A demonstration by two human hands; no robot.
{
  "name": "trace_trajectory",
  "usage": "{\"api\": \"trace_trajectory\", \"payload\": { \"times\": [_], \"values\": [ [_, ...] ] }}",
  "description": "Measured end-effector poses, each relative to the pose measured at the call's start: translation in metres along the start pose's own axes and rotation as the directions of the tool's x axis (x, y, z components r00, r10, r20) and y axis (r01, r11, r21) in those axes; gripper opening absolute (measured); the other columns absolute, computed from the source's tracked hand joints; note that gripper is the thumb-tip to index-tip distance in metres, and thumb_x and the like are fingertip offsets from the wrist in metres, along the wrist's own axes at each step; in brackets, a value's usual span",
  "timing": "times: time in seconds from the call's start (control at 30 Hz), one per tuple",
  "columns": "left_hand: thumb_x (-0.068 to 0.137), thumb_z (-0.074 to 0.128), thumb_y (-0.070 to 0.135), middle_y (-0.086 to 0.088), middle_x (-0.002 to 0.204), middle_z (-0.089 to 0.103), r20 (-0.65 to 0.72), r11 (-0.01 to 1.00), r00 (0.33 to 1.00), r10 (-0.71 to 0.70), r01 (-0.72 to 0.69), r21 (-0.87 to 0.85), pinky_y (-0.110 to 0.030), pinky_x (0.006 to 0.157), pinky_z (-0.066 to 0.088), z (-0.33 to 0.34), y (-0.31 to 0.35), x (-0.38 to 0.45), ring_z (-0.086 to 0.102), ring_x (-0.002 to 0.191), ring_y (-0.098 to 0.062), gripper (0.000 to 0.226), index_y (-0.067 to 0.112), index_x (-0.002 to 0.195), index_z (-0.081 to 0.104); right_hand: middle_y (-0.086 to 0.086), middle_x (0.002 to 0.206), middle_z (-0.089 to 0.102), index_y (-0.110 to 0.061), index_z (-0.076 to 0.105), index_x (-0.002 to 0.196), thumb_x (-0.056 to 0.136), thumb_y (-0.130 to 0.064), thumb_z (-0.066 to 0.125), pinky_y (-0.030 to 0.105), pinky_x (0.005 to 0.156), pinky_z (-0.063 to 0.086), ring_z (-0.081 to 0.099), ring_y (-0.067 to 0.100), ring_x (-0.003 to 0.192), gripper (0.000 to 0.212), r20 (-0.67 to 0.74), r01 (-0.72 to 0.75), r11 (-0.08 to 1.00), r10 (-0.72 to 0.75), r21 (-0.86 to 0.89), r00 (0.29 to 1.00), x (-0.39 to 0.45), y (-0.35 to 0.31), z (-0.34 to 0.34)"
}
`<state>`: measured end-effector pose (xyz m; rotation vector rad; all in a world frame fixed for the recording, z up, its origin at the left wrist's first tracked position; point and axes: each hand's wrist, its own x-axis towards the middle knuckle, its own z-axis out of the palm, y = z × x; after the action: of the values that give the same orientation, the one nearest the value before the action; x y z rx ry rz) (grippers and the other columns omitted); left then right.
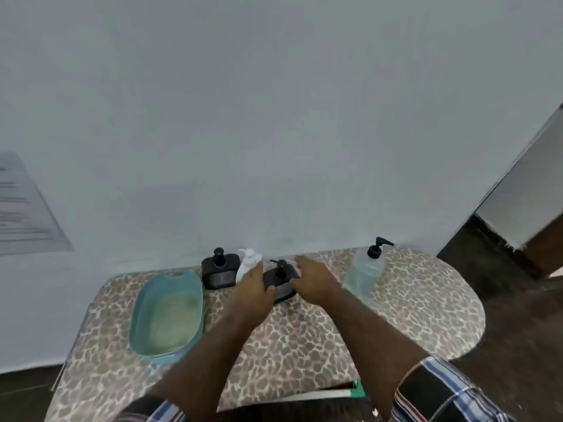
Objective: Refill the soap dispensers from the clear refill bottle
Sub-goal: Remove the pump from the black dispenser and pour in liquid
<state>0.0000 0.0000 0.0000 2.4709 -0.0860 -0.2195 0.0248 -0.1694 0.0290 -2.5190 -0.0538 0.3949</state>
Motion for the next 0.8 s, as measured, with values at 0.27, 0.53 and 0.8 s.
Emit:
{"api": "trace_trajectory", "payload": {
  "times": [0.27, 0.53, 0.8],
  "values": [
    [0.092, 0.061, 0.010, -0.015, 0.162, 0.032, 0.097, 0.995, 0.992, -0.086, 0.089, -0.032, -0.042, 0.100, 0.046, 0.036, -0.024, 0.035, 0.046, 0.140, -0.039, 0.072, 0.004, 0.156, 0.029, 0.017, 0.124, 0.063, -0.005, 0.057, 0.127, 0.093, -0.018, 0.064, 0.041, 0.095, 0.049, 0.059, 0.034, 0.110, 0.037, -0.001, 0.010, 0.997, -0.010, 0.082, 1.000, 0.046, 0.015, 0.023],
    [0.086, 0.055, 0.010, -0.003, 0.132, 0.057, 0.065, 0.997, 0.995, -0.070, 0.073, -0.036, -0.046, 0.085, 0.057, 0.060, -0.038, 0.069, 0.063, 0.110, -0.028, 0.047, 0.023, 0.131, 0.048, 0.006, 0.097, 0.065, -0.010, 0.059, 0.100, 0.077, -0.018, 0.075, 0.038, 0.075, 0.047, 0.060, 0.028, 0.089, 0.029, 0.023, 0.041, 0.996, -0.043, 0.081, 0.999, 0.089, 0.025, 0.049],
    [0.088, 0.072, 0.021, -0.005, 0.154, 0.047, -0.072, 0.997, 0.995, -0.066, 0.068, 0.026, -0.051, 0.096, 0.055, 0.051, -0.030, 0.056, 0.059, 0.126, -0.032, 0.067, 0.015, 0.149, 0.045, 0.004, 0.102, 0.067, -0.013, 0.062, 0.104, 0.081, -0.015, 0.074, 0.039, 0.082, 0.053, 0.062, 0.023, 0.092, 0.027, -0.017, 0.120, 0.992, -0.119, 0.042, 0.993, 0.086, 0.021, 0.043]
  ]
}}
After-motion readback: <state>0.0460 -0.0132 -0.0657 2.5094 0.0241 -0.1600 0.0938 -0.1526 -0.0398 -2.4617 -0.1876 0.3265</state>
